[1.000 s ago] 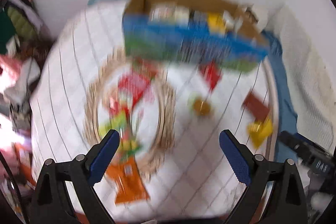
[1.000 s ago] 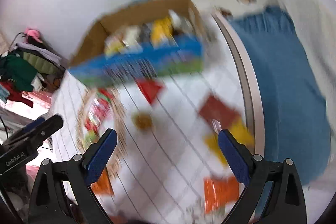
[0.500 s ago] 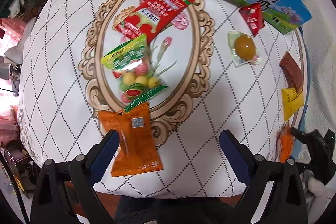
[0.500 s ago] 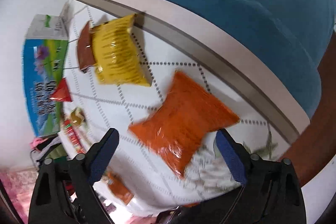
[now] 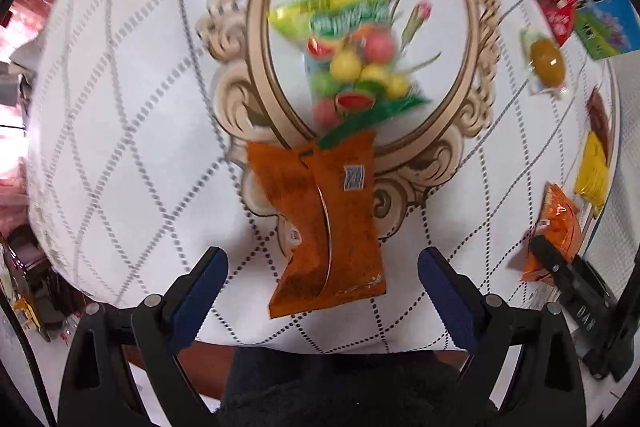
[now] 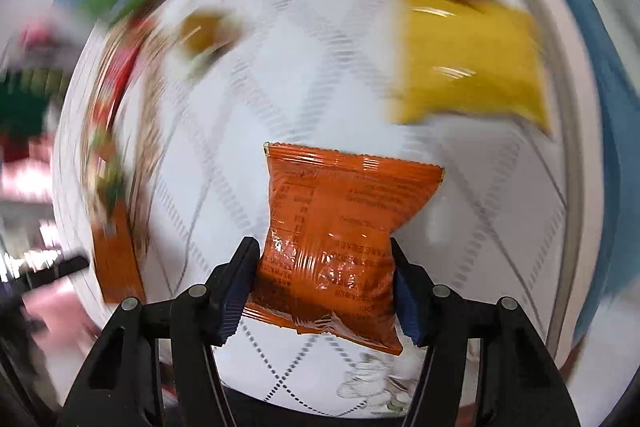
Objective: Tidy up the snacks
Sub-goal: 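Grasp an orange packet with the left tool while the right tool grasps another orange packet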
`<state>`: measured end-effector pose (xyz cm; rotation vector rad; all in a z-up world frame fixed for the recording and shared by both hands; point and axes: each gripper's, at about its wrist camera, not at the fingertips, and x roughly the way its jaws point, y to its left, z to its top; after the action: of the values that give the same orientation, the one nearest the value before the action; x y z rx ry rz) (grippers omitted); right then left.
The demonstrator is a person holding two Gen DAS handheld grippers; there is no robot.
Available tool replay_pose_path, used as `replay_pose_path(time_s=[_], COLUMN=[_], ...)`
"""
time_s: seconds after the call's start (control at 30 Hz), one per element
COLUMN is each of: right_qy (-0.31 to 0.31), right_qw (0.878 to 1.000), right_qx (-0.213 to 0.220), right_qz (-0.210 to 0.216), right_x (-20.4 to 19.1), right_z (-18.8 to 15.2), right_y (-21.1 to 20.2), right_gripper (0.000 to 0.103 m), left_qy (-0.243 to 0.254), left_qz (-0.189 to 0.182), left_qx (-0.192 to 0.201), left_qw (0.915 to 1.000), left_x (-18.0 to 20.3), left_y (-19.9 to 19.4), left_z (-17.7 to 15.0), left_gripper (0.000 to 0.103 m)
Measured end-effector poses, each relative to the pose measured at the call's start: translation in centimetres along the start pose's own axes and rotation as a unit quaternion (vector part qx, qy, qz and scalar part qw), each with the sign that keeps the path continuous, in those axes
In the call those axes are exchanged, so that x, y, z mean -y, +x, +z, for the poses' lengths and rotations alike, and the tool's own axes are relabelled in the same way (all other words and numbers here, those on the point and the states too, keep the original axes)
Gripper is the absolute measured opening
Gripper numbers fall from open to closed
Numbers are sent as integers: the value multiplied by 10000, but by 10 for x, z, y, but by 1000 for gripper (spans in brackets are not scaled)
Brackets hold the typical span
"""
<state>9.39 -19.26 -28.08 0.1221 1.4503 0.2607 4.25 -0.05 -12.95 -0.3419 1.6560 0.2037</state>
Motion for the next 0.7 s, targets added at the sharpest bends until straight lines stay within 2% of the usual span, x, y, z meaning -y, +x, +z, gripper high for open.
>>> replay_pose_path(time_s=[0.07,0.17,0.3,0.33,0.4,0.53,0.7], right_qy=[-419,-500,-288,-233,-128,7,-33], right_qw=[9989,9984,9992,9993,9996,9998,9997], right_qx=[-95,-122,-165,-158,-132,-85,-135], right_qz=[-194,-249,-238,-251,-230,-165,-216], right_x=[-19,-26,-20,-18,-13,-8,-16], right_z=[0,3,6,5,7,10,20], right_y=[5,7,2,-1,-5,-10,-4], right_gripper=[65,69,71,71,71,71,71], left_qy=[12,134,506,592,833,1052,1103], left_qz=[-12,52,458,474,420,261,320], left_qx=[-130,-141,75,140,175,123,18], left_qw=[9999,9998,9976,9970,9955,9940,9934], left_x=[4,19,41,46,61,88,93], left_y=[13,30,41,41,39,47,64], left_z=[3,5,1,-2,-11,-23,-26], left_gripper=[97,97,72,64,57,57,58])
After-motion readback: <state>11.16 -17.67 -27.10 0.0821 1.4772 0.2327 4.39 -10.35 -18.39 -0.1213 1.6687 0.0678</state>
